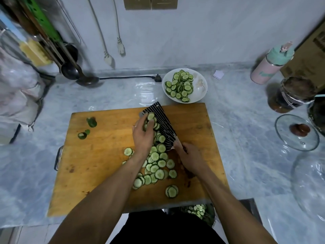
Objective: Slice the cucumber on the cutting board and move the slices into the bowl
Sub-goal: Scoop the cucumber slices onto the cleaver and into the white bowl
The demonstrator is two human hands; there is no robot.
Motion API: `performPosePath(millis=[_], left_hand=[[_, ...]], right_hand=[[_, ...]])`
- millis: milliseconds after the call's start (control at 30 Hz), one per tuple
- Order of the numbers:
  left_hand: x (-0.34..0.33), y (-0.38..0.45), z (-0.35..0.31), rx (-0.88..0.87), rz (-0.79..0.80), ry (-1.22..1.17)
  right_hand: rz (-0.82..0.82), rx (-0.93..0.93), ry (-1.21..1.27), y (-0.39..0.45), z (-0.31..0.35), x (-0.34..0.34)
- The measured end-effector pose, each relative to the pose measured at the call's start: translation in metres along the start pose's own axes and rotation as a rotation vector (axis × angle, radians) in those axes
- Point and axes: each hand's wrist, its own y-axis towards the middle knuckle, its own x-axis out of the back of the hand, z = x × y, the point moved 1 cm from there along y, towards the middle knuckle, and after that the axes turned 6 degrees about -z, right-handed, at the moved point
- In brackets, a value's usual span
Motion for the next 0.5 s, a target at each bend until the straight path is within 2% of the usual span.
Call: performPosePath(millis=[100,167,333,400,500], left_hand=[[0.000,-0.003,-0.011,0.079,-0.106,-0.093],[-0.004,-0.002,-0.013,0.084,-0.092,-0.040],[-0.019,0.005,0.002,-0.127,0.010,0.364],[-0.025,0.006,0.001,-0.140,-0.019,0.422],[-0.033,0.003,-0.003,-0.167,-0.060,0.388]], right_hand=[[0.018,0.000,0.024,0.000,0.002,0.002],[0.016,-0.010,0.043,-0.001,0.001,0.003],[0.024,-0.019,0.074,0.001,0.002,0.002],[0.026,-0.017,0.094,0.003,0.003,0.001],[0.031,-0.009,0.134,0.004,0.007,0.003]])
